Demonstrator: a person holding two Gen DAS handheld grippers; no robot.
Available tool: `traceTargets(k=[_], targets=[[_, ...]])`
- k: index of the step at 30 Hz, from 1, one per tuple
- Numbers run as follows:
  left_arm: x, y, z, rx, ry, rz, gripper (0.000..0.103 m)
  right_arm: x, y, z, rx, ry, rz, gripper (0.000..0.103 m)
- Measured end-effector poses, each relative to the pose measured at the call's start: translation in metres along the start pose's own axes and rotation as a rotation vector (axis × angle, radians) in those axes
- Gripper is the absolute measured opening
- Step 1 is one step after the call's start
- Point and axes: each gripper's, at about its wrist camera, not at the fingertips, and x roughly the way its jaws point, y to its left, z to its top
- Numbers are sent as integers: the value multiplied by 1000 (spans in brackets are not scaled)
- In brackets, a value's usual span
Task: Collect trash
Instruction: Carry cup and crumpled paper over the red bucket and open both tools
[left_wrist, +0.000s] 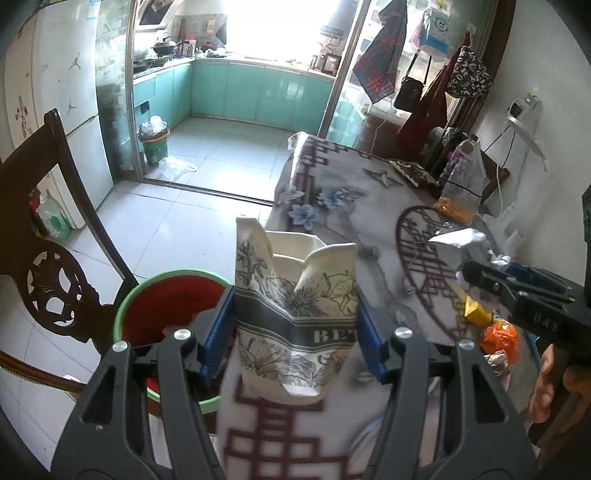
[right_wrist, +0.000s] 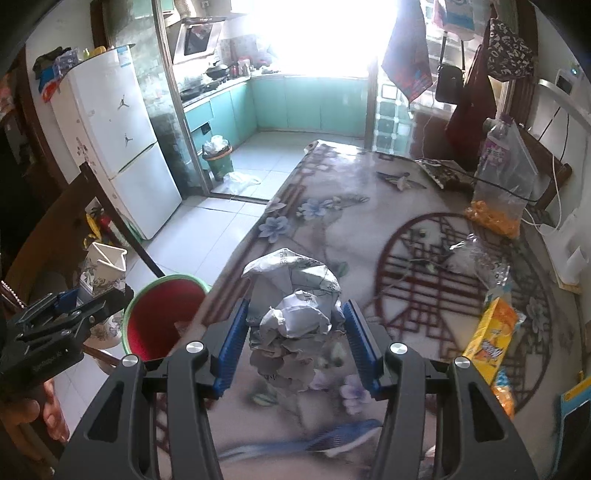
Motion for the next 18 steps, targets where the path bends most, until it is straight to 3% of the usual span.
traceTargets(k=[18], targets=[[10,103,6,-77,38,90,58,45,106,12,-104,70,84,51]])
